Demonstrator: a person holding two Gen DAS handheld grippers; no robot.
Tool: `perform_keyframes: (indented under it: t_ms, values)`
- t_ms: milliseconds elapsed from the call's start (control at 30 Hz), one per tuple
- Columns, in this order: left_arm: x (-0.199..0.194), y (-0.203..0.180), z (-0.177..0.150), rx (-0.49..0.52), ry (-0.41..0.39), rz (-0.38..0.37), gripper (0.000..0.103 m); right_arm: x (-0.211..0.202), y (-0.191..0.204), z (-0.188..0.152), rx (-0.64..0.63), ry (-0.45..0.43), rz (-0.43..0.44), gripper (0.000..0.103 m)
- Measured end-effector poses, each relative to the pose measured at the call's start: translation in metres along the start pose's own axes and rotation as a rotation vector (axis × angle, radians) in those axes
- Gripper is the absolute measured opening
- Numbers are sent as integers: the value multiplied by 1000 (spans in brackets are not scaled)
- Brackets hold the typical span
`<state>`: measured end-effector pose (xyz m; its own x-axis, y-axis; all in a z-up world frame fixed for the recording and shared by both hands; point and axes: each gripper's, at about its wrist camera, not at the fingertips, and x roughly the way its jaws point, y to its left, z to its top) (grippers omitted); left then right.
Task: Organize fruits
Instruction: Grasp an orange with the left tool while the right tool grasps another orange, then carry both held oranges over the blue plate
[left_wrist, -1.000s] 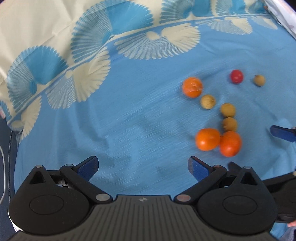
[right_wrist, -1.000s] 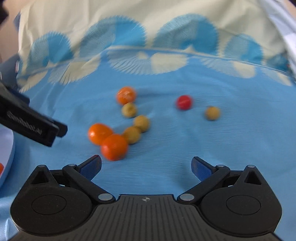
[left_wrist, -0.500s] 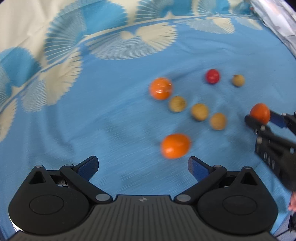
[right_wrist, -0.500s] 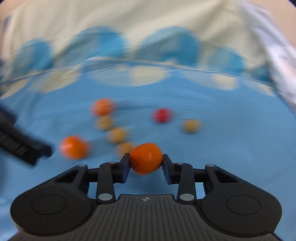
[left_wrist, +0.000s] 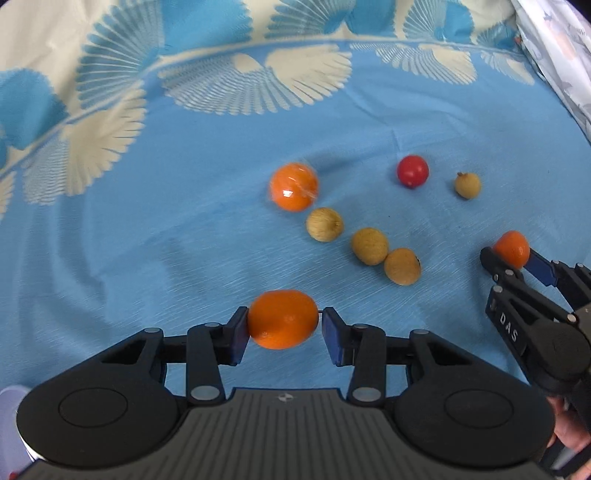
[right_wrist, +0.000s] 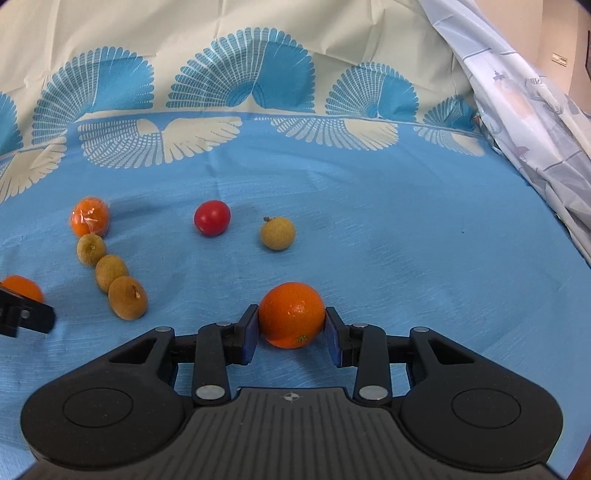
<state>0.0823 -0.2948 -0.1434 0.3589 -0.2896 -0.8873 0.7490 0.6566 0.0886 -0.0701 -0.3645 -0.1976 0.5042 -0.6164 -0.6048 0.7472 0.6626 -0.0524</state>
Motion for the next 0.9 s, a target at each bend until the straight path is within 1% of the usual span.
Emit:
perform_keyframes:
  t_ms: [100,200,267,333,467,533,600,667,800,900]
  values:
    - [-37,14,-8,-55,-26,23,47,-17,-1,6,14,-65,8,38]
    - [-82,33,-26,-119,-45,45,47,-51,-1,16,33,-99,48,38]
    - [-112,46,-45,-160,-51,60,47,-87,0,20,33,-135,108,38]
    - [-140,59,-68,-199,-48,76,47,-126,3,18,24,-144,184,38]
    - [-185,83,-119,-274,-32,109,47,-198,19,-1,-30,-97,350,38]
    - [-205,95,-145,-312,-26,130,47,-229,30,-12,-56,-78,418,38]
    - [-224,105,-169,-347,-16,154,47,-257,44,-18,-93,-76,473,38]
    - [-241,113,-191,-377,-19,175,47,-282,58,-22,-125,-93,524,38]
    - [-272,122,-231,-411,-59,201,47,-327,80,-21,-172,-141,624,38]
    - [-292,124,-257,-441,-95,204,47,-354,93,-23,-187,-139,692,38]
